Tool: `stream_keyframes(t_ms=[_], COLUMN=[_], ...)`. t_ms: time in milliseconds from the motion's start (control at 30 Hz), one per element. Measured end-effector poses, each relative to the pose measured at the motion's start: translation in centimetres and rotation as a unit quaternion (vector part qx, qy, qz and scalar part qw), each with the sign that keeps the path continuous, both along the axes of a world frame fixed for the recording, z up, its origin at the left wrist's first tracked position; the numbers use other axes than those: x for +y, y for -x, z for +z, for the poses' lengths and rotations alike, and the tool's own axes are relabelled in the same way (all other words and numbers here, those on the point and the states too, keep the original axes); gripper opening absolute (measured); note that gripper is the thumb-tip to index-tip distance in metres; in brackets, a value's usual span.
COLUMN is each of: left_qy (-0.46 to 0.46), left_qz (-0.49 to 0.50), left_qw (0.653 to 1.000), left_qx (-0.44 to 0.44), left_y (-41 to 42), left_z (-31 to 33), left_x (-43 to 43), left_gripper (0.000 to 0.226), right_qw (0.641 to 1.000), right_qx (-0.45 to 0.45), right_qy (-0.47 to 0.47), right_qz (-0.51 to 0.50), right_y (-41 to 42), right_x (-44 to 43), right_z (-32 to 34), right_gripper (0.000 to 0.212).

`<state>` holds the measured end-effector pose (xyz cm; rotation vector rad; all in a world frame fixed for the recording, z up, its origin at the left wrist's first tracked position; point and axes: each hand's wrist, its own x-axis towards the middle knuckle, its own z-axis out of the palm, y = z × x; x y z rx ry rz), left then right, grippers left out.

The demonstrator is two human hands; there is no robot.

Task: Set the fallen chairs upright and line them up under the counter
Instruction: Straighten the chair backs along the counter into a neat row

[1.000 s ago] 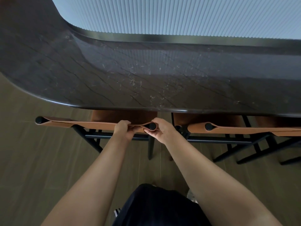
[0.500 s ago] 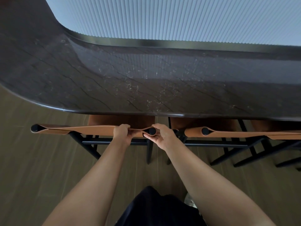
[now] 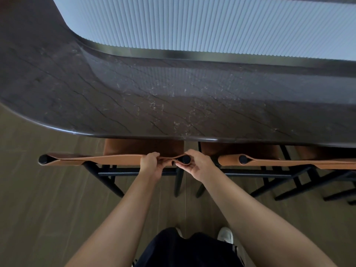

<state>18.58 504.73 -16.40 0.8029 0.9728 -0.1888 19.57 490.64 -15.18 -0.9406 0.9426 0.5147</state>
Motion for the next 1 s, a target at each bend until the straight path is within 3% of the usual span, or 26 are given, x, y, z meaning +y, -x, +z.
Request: stream_keyframes(t_ms=[400,633,867,1000], left_qy=[-0.008,0.047,0.071,0.019], left_qz=[-0.009,0.025,0.068,0.036], left_qw=[1.000,0.998,0.992,0.995], left_qx=[-0.008,-0.040,-0.081,-0.093], left_y=[0.3,2.3,4.9,6.9], left_z=[0.6,1.7,4.6,6.3], left_x=[-0.2,-0.4,-2.5,-4.7], left_gripper=[0.029,0.032,0.046,0.047], right_qw=[0.997,0.996,0.989,0.974], right_qx=[-0.030,-0.037,-0.140,-0.223], right_qy=[-0.062,-0.080,-0.026,-0.022], right_qz=[-0.022,0.028,0.043,0.024], right_y=[1.6,3.2,5.8,7.7], right_x=[-0.7,-1.8,-6.0,-9.9], right_z=[0.2,2.0,4.2,5.7], right_gripper=[0.038,0.053,0.051,0.049])
